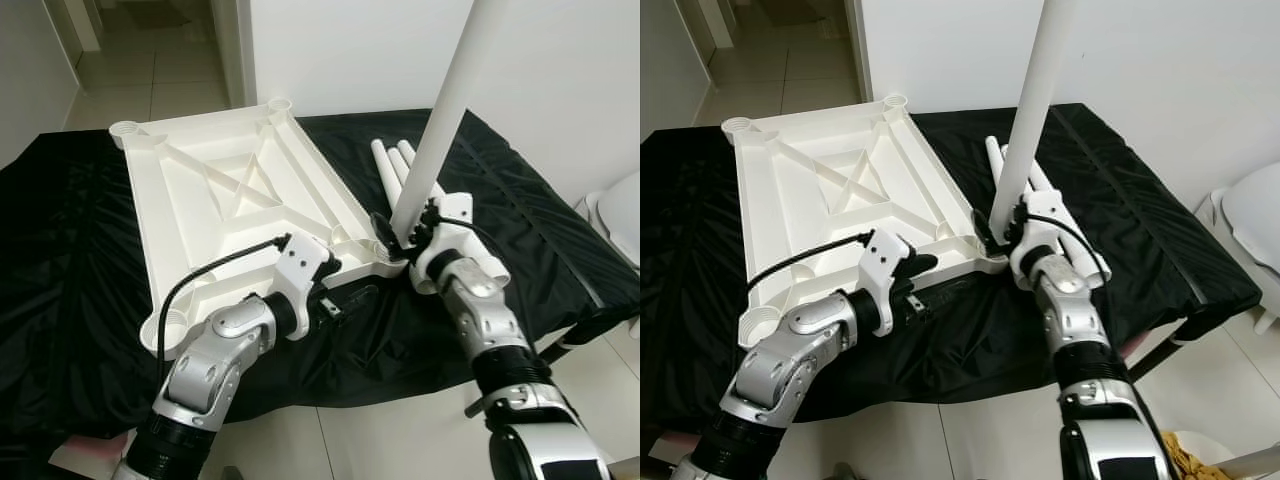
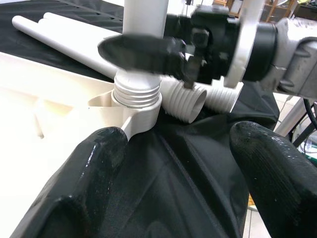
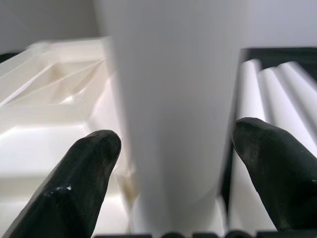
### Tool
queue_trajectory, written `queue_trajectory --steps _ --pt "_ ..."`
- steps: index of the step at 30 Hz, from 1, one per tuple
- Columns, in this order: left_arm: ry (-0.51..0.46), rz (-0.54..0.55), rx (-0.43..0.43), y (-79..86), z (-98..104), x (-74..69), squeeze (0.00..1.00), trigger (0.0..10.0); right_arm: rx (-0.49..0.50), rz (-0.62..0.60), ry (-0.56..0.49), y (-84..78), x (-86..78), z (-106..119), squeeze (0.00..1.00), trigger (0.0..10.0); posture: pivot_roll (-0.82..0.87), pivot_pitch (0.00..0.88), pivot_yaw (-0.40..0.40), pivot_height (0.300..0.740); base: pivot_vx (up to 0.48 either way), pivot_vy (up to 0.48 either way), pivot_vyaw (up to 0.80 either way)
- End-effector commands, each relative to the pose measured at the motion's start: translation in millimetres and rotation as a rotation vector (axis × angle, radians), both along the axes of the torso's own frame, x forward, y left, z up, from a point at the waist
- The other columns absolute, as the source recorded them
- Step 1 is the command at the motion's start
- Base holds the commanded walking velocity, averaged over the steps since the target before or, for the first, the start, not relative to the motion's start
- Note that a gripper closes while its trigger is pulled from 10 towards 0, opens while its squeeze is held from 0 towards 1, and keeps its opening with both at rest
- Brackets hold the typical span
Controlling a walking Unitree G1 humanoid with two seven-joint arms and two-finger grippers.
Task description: Building children table
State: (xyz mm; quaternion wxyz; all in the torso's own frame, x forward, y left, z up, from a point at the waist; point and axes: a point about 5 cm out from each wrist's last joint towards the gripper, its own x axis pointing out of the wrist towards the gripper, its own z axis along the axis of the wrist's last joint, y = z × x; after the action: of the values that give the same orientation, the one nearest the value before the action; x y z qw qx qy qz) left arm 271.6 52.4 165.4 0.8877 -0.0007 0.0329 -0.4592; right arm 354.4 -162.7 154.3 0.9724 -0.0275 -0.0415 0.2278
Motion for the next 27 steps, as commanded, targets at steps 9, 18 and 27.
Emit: queue_trajectory --steps 9,18,27 --pt "-0.005 0.035 0.015 1.1 -1.5 2.9 0.00 10.0 -0.084 0.173 0.004 -10.3 2.1 -0.3 0.00 10.0 -0.05 0.000 -0.030 0.740 0.000 0.000 0.00" --pt "-0.004 0.041 0.017 3.4 -0.9 2.4 0.00 10.0 -0.131 0.192 0.004 -12.1 15.0 8.2 0.00 10.0 -0.04 0.001 -0.018 0.740 0.000 0.000 0.00" --pt "-0.004 0.061 0.012 6.7 0.8 3.1 0.00 10.0 -0.192 0.211 0.072 -14.8 17.2 -4.4 0.00 3.5 -0.04 0.020 -0.016 0.740 0.000 0.000 0.00"
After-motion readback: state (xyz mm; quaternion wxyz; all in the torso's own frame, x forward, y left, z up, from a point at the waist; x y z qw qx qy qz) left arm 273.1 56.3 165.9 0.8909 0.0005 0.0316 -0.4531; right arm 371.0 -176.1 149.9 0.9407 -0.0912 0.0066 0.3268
